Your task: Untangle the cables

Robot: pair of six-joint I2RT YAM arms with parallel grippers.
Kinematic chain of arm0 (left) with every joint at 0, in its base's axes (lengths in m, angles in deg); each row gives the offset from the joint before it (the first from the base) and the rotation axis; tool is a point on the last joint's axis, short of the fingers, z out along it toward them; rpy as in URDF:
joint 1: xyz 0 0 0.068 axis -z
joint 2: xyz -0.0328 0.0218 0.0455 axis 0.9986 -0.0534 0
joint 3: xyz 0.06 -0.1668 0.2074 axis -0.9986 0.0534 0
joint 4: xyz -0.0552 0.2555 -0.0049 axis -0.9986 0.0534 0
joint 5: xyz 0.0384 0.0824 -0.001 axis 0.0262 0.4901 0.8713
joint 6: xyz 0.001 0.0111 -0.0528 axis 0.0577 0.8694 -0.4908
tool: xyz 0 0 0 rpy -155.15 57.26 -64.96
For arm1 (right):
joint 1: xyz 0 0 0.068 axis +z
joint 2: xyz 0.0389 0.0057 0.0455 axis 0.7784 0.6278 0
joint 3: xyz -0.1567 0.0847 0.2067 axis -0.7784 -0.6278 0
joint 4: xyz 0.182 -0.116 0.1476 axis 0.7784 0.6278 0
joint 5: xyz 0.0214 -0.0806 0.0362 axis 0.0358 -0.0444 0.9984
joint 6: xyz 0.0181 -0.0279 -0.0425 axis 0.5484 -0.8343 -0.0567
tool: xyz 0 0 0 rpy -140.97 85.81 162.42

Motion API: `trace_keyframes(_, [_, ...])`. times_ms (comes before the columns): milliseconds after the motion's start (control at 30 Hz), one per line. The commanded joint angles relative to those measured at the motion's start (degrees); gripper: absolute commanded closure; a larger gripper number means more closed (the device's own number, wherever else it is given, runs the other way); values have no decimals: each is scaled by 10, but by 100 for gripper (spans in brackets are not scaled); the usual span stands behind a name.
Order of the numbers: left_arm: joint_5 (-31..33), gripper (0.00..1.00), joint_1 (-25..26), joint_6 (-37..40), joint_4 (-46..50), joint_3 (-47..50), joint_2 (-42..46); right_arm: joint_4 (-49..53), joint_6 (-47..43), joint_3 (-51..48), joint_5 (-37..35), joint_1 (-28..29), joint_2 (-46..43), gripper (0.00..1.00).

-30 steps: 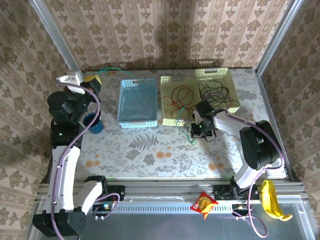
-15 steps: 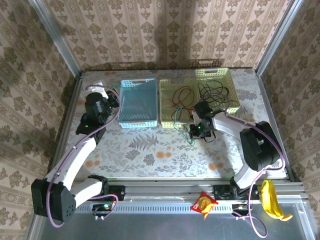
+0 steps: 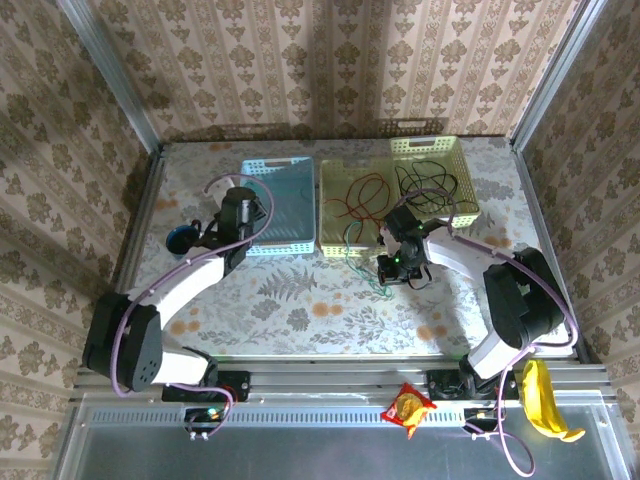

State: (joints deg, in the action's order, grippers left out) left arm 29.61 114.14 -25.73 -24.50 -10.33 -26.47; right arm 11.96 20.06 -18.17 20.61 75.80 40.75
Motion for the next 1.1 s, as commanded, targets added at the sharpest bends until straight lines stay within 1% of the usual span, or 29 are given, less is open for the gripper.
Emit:
trace_keyframes(0, [27, 79, 11, -33, -28, 1, -15, 30, -8, -2, 4, 4, -21, 100])
trace_keyframes(67, [16, 49, 11, -24, -36, -2, -20, 30, -9, -1, 3, 4, -29, 100])
trace_keyframes(133, [0, 31, 11, -12, -43, -6, -22, 29, -8, -2, 3, 4, -37, 100])
trace_keyframes(167, [-10, 24, 11, -7, -43, -10, -22, 28, -7, -2, 0, 4, -43, 100])
trace_keyframes(233, [-40, 15, 11, 13, -47, -16, -18, 25, -7, -2, -1, 4, -53, 100])
trace_keyframes(300, [-73, 9, 10, 39, -47, -23, -10, 24, -7, 0, -2, 4, -60, 100])
trace_keyframes(367, [-119, 6, 10, 70, -45, -30, -2, 22, -7, 1, -1, 5, -67, 100])
trace_keyframes(433, [-179, 5, 10, 98, -36, -40, -1, 20, -8, 0, 1, 4, -73, 100])
trace_keyframes(600, [-394, 3, 31, 173, -12, -64, -22, 17, -10, -2, 12, 4, -82, 100])
trace_keyframes(667, [-483, 3, 41, 190, 15, -76, -44, 11, -13, -5, 21, 5, -87, 100])
trace_keyframes(700, [-509, 4, 46, 194, 27, -83, -54, 6, -14, -7, 26, 6, -91, 100])
trace_keyframes(767, [-542, 4, 60, 204, 41, -91, -74, -6, -17, -16, 35, 7, -109, 100])
trace_keyframes(833, [-558, 4, 76, 211, 38, -95, -88, -19, -19, -24, 39, 9, -121, 100])
trace_keyframes(900, [-572, 5, 87, 208, 24, -98, -103, -34, -20, -32, 42, 9, -156, 100])
trace_keyframes(1067, [-579, 8, 107, 205, 8, -130, -153, -49, -23, -27, 35, 10, -175, 100])
